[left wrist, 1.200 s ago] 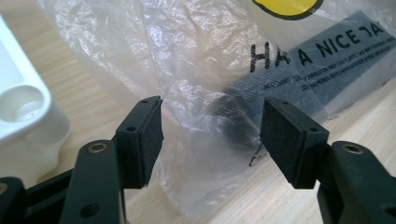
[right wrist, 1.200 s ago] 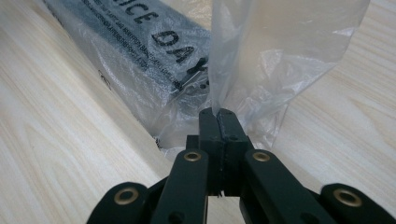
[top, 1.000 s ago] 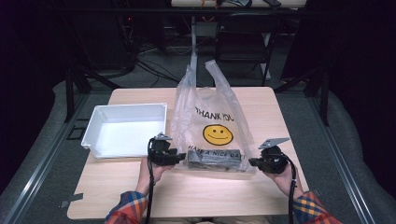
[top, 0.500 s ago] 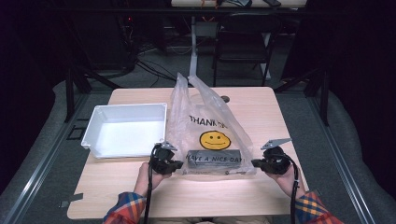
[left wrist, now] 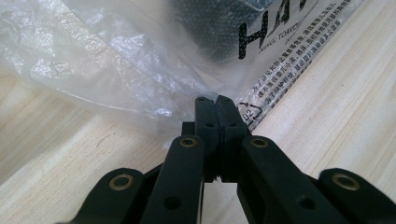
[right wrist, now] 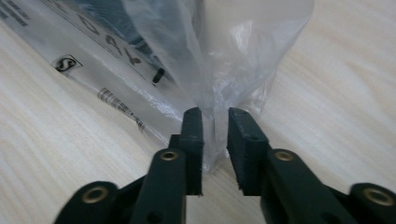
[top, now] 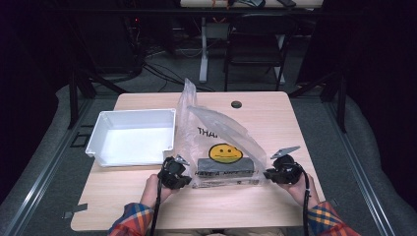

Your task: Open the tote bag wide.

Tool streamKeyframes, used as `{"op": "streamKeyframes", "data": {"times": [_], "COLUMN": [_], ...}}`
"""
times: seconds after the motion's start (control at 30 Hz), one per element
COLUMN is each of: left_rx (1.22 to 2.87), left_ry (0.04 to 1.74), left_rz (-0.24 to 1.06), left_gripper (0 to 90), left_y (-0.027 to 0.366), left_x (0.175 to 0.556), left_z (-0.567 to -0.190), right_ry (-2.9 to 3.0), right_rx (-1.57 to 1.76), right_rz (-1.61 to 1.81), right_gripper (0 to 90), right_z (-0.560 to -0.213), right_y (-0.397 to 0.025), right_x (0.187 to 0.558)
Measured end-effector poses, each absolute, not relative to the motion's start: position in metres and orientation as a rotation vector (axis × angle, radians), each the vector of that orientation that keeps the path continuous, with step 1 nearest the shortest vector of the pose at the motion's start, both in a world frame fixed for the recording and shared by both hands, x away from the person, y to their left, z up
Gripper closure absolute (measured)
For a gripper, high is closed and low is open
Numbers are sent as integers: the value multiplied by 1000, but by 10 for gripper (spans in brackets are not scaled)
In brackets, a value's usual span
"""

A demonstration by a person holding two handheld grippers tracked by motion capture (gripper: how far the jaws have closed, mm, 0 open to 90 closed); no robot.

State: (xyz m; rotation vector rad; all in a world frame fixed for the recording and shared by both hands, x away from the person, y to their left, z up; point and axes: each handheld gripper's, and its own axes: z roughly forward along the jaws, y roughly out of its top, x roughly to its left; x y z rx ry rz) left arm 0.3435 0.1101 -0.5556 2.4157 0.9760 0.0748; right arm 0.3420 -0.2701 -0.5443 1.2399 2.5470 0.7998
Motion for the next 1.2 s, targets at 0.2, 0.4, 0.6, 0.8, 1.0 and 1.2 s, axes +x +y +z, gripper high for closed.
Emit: {"op": "streamKeyframes", "data": {"times": [0.2, 0.4, 0.6, 0.8, 1.0, 1.2], "left_rx": [2422, 2428, 2424, 2372, 2212, 2035], "left_ry": [979, 984, 983, 982, 1039, 1123], "left_rz": [78, 73, 72, 57, 140, 117], "left_gripper": [897, 896, 879, 702, 498, 395], "left_y": [109, 109, 111, 116, 122, 121], "left_x": [344, 344, 344, 343, 347, 369], "left_z": [-557, -558, -557, -547, -526, -524], "right_ry": [2475, 2415, 2441, 2454, 2461, 2463], "right_rx": [1075, 1001, 1076, 1094, 1090, 1094], "right_rz": [880, 962, 991, 985, 977, 977], "right_gripper": [512, 627, 898, 900, 900, 900], "right_z": [-515, -499, -510, -512, -512, -512], "right_y": [-260, -243, -246, -249, -250, -252], "right_x": [325, 332, 342, 339, 337, 335]}}
